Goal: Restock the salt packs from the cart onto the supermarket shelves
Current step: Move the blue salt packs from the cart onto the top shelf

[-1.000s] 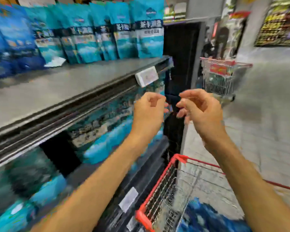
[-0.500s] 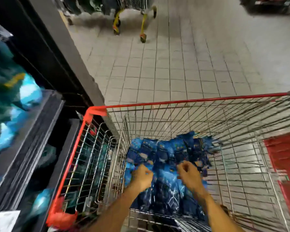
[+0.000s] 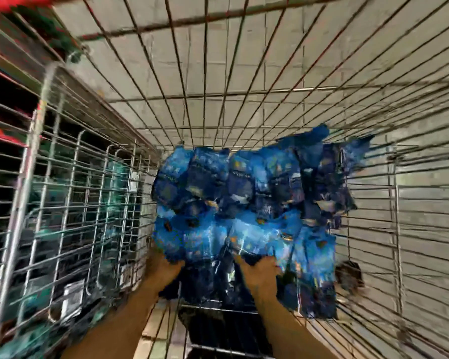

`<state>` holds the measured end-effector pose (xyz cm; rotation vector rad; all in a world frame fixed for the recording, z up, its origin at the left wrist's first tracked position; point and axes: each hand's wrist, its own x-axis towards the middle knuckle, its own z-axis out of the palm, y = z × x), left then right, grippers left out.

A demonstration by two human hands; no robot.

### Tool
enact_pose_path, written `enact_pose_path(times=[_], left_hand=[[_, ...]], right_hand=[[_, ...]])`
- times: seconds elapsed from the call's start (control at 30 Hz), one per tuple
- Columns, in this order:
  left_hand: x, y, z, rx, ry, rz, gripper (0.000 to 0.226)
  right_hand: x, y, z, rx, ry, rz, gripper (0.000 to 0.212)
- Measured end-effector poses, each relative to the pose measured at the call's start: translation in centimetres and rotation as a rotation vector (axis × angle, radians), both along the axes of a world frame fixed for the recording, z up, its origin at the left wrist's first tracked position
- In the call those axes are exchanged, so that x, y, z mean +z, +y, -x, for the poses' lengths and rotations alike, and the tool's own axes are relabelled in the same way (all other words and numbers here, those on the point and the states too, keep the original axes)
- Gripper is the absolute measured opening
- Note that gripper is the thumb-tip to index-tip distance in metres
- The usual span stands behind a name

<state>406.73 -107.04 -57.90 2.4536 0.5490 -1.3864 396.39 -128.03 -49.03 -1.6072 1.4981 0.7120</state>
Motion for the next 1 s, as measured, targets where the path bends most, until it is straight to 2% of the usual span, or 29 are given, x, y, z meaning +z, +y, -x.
enact_pose_path(times=[0.07, 0.2, 0.23, 0.3, 0.37, 0.5, 0.6, 0.7, 0.73, 0.8, 0.9, 0.93, 1.0], left_hand=[[-0.4, 0.1, -0.2, 0.055, 0.010, 0.001, 0.073], [-0.5, 0.3, -0.1, 0.065, -0.034, 0.018, 0.073], [-0.1, 0.2, -0.2, 0.060, -0.076, 0.030, 0.070], [1.2, 0.2, -0.2, 0.086, -0.113, 0.032, 0.047], [2.7, -0.4, -0.1, 0.169, -0.153, 0.129, 0.033], [5.8, -2.0, 0.0, 0.323, -0.128, 0.309, 0.028], [8.8, -2.6, -0.7, 0.341, -0.023, 0.377, 0.044], [13.6, -3.2, -2.0, 0.371, -0.074, 0.419, 0.012], [15.1, -3.5, -2.3, 0.390, -0.079, 0.451, 0.010], [19.7, -4.5, -3.3, 0.447, -0.061, 0.528, 0.033], [27.6, -6.5, -4.3, 0.573, -0.033, 0.640, 0.083], [30.2, -7.0, -4.4, 0.635, -0.025, 0.686, 0.092], [35.6, -7.6, -4.3, 0.785, -0.009, 0.824, 0.086]], right_hand=[[-0.6, 0.3, -0.4, -0.153, -0.012, 0.036, 0.091], [-1.1, 0.9, -0.3, -0.354, -0.191, 0.020, 0.050], [-1.1, 0.9, -0.3, -0.405, -0.234, 0.001, 0.042], [-1.0, 1.2, -0.3, -0.489, -0.269, -0.038, 0.034], [-0.5, 1.4, 0.0, -0.507, -0.306, -0.068, 0.032], [1.4, 1.3, 1.0, -0.444, -0.359, -0.194, 0.037], [4.1, 0.4, 1.5, -0.404, -0.383, -0.310, 0.045], [7.9, -0.8, 1.6, -0.384, -0.443, -0.372, 0.054], [9.3, -1.2, 1.6, -0.386, -0.450, -0.386, 0.055], [12.9, -2.2, 0.9, -0.396, -0.496, -0.423, 0.055], [18.6, -3.3, -0.4, -0.346, -0.611, -0.410, 0.059], [20.9, -3.5, -0.9, -0.343, -0.662, -0.390, 0.057], [26.0, -3.6, -2.0, -0.344, -0.768, -0.374, 0.052]])
